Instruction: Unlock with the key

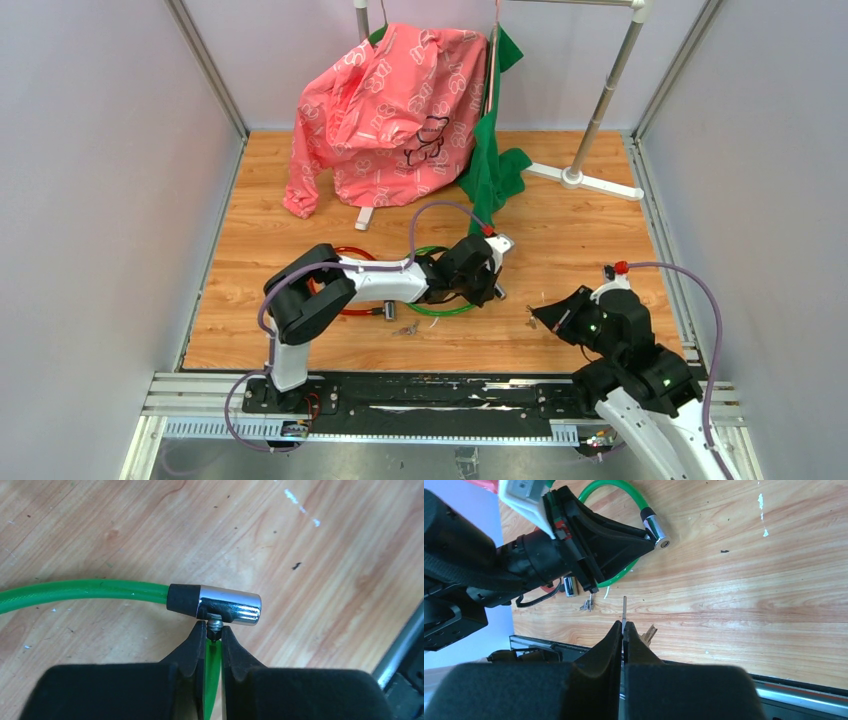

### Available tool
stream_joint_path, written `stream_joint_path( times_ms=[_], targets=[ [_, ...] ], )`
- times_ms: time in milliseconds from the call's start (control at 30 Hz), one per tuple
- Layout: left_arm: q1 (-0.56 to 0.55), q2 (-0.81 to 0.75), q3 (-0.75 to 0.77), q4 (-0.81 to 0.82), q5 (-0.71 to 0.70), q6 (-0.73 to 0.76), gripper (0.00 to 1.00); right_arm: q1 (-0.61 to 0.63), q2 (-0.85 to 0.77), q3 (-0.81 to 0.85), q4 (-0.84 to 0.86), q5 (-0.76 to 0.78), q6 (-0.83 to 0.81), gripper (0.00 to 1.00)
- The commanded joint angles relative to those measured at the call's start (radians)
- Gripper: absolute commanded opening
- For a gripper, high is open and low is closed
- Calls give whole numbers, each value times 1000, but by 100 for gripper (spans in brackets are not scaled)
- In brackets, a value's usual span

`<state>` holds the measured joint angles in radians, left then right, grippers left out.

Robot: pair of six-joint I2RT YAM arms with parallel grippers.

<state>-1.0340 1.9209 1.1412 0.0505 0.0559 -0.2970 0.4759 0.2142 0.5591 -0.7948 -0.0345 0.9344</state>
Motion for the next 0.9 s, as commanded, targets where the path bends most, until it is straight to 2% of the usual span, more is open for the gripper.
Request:
stream_joint_path(
  times_ms=[0, 233, 867],
  targets=[
    [4, -73, -20, 87, 70, -73, 0, -13, -11, -22, 8, -6, 70, 0],
    [14, -114, -51, 158, 121, -157, 0, -13, -33, -47, 49, -14, 95, 0],
    [26, -164, -46, 209, 124, -303, 0, -13, -69, -110, 178, 33, 148, 0]
  ],
)
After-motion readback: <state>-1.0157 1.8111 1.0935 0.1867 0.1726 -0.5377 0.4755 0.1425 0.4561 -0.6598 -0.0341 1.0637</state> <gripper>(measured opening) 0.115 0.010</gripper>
